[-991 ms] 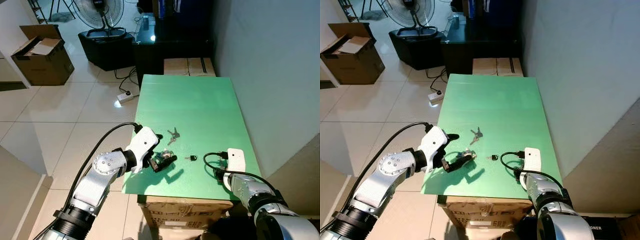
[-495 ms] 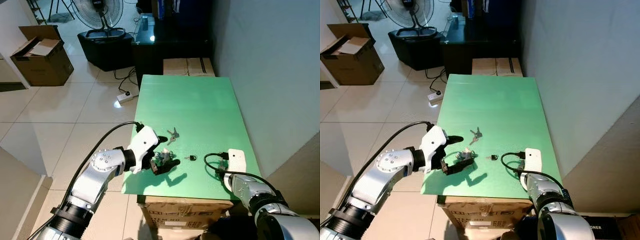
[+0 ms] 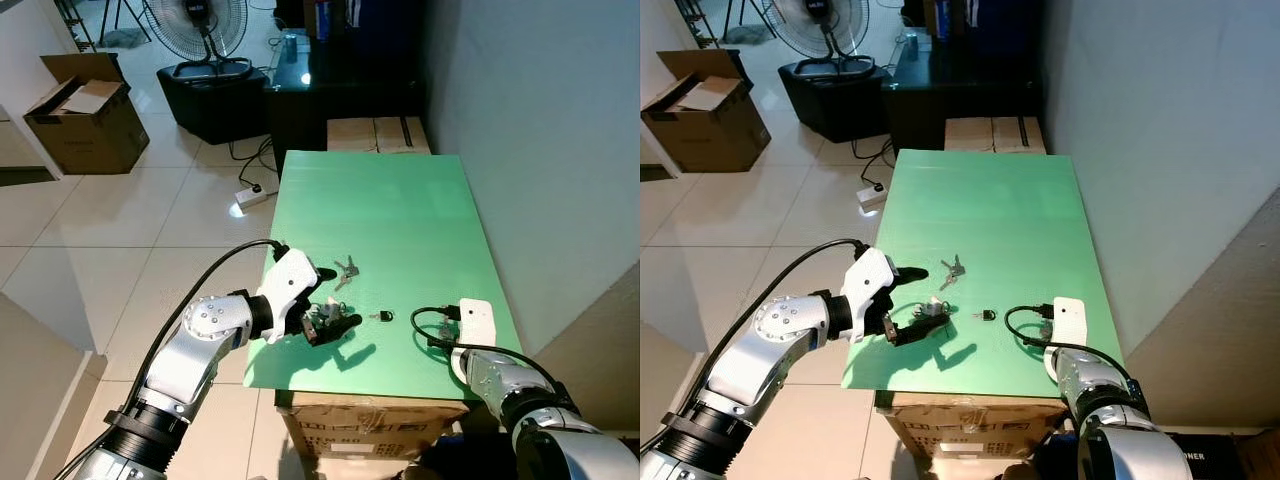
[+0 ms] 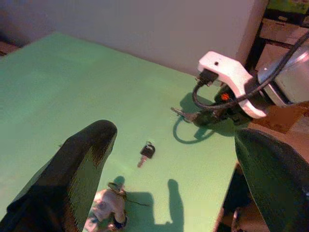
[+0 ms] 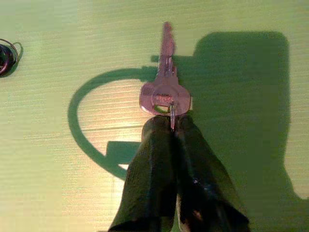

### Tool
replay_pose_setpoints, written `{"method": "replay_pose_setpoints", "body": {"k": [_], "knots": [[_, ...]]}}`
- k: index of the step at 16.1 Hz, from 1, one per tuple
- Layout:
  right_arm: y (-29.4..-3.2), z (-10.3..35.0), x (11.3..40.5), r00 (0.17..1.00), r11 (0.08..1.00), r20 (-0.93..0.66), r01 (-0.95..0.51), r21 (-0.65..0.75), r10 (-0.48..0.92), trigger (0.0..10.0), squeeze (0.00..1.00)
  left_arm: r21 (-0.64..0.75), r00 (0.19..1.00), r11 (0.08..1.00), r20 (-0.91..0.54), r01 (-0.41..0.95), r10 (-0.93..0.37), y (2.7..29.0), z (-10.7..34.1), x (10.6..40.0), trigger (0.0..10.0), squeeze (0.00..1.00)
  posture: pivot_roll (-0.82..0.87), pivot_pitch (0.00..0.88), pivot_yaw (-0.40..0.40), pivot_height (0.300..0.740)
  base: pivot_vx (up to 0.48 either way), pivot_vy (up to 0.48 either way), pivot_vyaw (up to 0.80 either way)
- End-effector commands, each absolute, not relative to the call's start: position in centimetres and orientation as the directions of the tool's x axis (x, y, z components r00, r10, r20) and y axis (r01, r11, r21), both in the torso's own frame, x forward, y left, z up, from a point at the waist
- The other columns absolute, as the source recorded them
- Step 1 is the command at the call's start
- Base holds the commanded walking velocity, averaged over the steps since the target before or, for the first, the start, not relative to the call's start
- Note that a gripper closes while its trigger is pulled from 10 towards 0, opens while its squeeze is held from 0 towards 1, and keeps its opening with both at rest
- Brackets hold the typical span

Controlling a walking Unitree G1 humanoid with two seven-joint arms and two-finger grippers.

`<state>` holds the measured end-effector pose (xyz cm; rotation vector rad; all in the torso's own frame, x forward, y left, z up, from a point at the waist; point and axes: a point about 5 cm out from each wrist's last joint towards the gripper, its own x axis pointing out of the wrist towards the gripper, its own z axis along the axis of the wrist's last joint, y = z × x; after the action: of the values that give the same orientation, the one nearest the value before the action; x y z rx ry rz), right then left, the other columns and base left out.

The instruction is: Hang keys on a hook

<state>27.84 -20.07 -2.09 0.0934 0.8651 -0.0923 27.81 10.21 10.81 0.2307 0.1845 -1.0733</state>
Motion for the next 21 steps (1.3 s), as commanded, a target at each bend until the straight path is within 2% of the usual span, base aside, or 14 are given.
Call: {"method": "replay_pose_setpoints", "body": {"k": [1, 2, 5, 8, 11, 13, 15, 16, 17, 18, 19, 21], "knots": [[-20.3, -1.1, 28.7, 0.7, 0.989, -0.711, 0.136, 0.051, -0.059, 0.0, 0.0, 0.123, 0.513, 0.499, -0.244, 0.858, -0.823, 10.9, 11.1, 28.4, 10.0, 0.0, -0.15, 0.0, 0.082, 0.74, 0.0, 0.0, 0.0], [-20.3, -0.9, 29.0, 0.714, 0.99, -0.697, 0.136, 0.048, -0.065, 0.0, 0.0, 0.123, 0.518, 0.503, -0.241, 0.855, -0.821, 11.0, 11.1, 28.4, 10.0, 0.0, -0.15, 0.0, 0.082, 0.74, 0.0, 0.0, 0.0], [-20.4, 1.5, 29.9, 0.827, 0.992, -0.553, 0.129, 0.013, -0.1, 0.0, 0.0, 0.125, 0.541, 0.526, -0.223, 0.841, -0.811, 11.3, 11.1, 28.6, 10.0, 0.0, -0.16, 0.0, 0.085, 0.74, 0.0, 0.0, 0.0], [-19.5, 5.6, 30.0, 0.941, 0.996, -0.327, 0.071, -0.057, -0.086, 0.0, 0.0, 0.158, 0.607, 0.586, -0.194, 0.795, -0.771, 11.7, 11.3, 29.2, 10.0, 0.0, -0.18, 0.0, 0.089, 0.74, 0.0, 0.0, 0.0], [-18.5, 7.9, 29.8, 0.97, 0.979, -0.227, 0.044, -0.201, -0.09, 0.0, 0.0, 0.192, 0.663, 0.635, -0.186, 0.748, -0.725, 12.4, 11.2, 29.7, 10.0, 0.0, -0.18, 0.0, 0.087, 0.74, 0.0, 0.0, 0.0], [-18.4, 9.9, 29.7, 0.981, 0.943, -0.115, 0.11, -0.315, -0.153, 0.0, 0.0, 0.266, 0.764, 0.722, -0.109, 0.639, -0.636, 13.3, 12.1, 30.8, 10.0, 0.0, -0.21, 0.0, 0.08, 0.74, 0.0, 0.0, 0.0], [-18.5, 11.9, 29.4, 0.979, 0.944, -0.024, 0.189, -0.272, -0.202, 0.0, 0.0, 0.287, 0.885, 0.847, -0.009, 0.448, -0.465, 14.4, 13.2, 32.2, 10.0, 0.0, -0.22, 0.0, 0.057, 0.74, 0.0, 0.0, 0.0], [-18.5, 12.2, 29.3, 0.979, 0.945, -0.008, 0.196, -0.261, -0.205, 0.0, 0.0, 0.28, 0.906, 0.871, 0.008, 0.404, -0.423, 14.7, 13.3, 32.4, 10.0, 0.0, -0.22, 0.0, 0.054, 0.74, 0.0, 0.0, 0.0], [-18.0, 13.5, 29.0, 0.979, 0.958, 0.038, 0.204, -0.203, -0.201, 0.0, 0.0, 0.153, 0.94, 0.932, 0.048, 0.328, -0.338, 15.1, 13.8, 31.8, 10.0, 0.0, -0.21, 0.0, 0.037, 0.74, 0.0, 0.0, 0.0], [-17.6, 14.0, 28.8, 0.981, 0.967, 0.051, 0.195, -0.165, -0.189, 7.3, 0.0, 0.1, 0.945, 0.943, 0.052, 0.316, -0.322, 15.2, 13.9, 31.1, 10.0, 0.0, -0.21, 0.0, 0.029, 0.74, 0.0, 0.0, 0.0], [-17.3, 13.9, 28.6, 0.984, 0.97, 0.043, 0.177, -0.169, -0.173, 10.0, 0.0, 0.076, 0.954, 0.954, 0.061, 0.29, -0.294, 15.4, 14.0, 30.8, 10.0, 0.0, -0.2, 0.0, 0.024, 0.74, 0.0, 0.0, 0.0], [-17.0, 13.3, 28.1, 0.993, 0.978, 0.016, 0.119, -0.17, -0.118, 10.0, 0.0, 0.063, 0.966, 0.968, 0.07, 0.245, -0.249, 15.5, 14.1, 30.6, 10.0, 0.0, -0.19, 0.0, 0.03, 0.74, 0.0, 0.0, 0.0]]}}
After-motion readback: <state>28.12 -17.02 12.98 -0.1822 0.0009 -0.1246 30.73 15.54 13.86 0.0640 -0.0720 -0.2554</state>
